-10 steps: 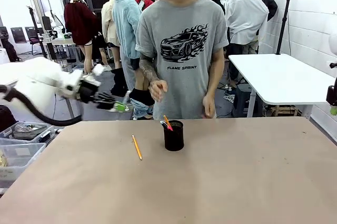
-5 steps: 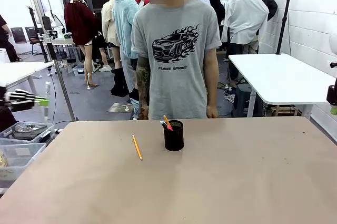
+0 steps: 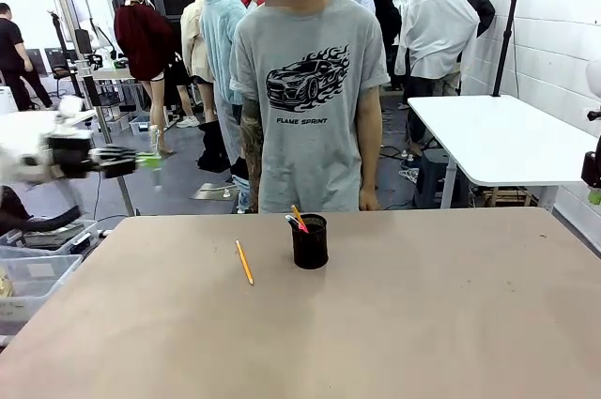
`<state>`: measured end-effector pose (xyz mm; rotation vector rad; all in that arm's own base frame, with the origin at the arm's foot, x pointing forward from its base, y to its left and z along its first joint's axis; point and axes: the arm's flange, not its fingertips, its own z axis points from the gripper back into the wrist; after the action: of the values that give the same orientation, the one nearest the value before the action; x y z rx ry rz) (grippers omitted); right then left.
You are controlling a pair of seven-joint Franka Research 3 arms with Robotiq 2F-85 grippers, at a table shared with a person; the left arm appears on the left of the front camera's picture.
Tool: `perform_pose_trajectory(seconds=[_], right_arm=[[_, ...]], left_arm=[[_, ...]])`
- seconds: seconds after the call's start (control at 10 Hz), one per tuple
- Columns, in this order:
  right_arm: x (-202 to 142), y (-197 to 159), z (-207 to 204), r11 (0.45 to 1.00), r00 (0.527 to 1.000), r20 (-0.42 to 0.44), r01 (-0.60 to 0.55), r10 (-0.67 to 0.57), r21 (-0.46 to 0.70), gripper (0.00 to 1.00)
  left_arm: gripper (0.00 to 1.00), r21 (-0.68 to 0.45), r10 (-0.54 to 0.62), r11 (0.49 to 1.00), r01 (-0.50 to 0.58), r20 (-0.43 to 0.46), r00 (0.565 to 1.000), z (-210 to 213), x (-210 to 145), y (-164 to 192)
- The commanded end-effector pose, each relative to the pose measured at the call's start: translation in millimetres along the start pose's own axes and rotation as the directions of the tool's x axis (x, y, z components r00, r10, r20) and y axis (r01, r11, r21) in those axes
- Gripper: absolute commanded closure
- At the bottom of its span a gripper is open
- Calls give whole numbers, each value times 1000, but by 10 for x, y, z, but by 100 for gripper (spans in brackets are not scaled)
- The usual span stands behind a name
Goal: Place the pens into the pen holder.
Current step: Pick up a writing instrument from the table and place it into the Pen holder.
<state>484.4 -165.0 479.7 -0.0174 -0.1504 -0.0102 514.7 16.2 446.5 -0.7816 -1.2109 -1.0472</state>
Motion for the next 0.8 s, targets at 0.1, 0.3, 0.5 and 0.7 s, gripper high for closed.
perform_pose_trajectory(seconds=[0.1, 0.3, 0.5, 0.7], right_arm=[[-18, -2, -34, 1000, 1000, 15, -12, 12, -2, 34], [-18, -2, -34, 1000, 1000, 15, -12, 12, -2, 34], [-18, -2, -34, 1000, 1000, 15, -12, 12, -2, 34], [-18, -2, -34, 1000, 1000, 15, -12, 12, -2, 34]], left_arm=[[100, -189, -19, 982, 17, -7, 1000, -1029, 325, 511], [100, -267, 12, 963, -40, -107, 994, -1836, 432, 561], [100, -289, 68, 953, -95, -101, 993, -2291, 472, 523], [100, -310, 83, 941, -132, -169, 982, -2775, 449, 340]])
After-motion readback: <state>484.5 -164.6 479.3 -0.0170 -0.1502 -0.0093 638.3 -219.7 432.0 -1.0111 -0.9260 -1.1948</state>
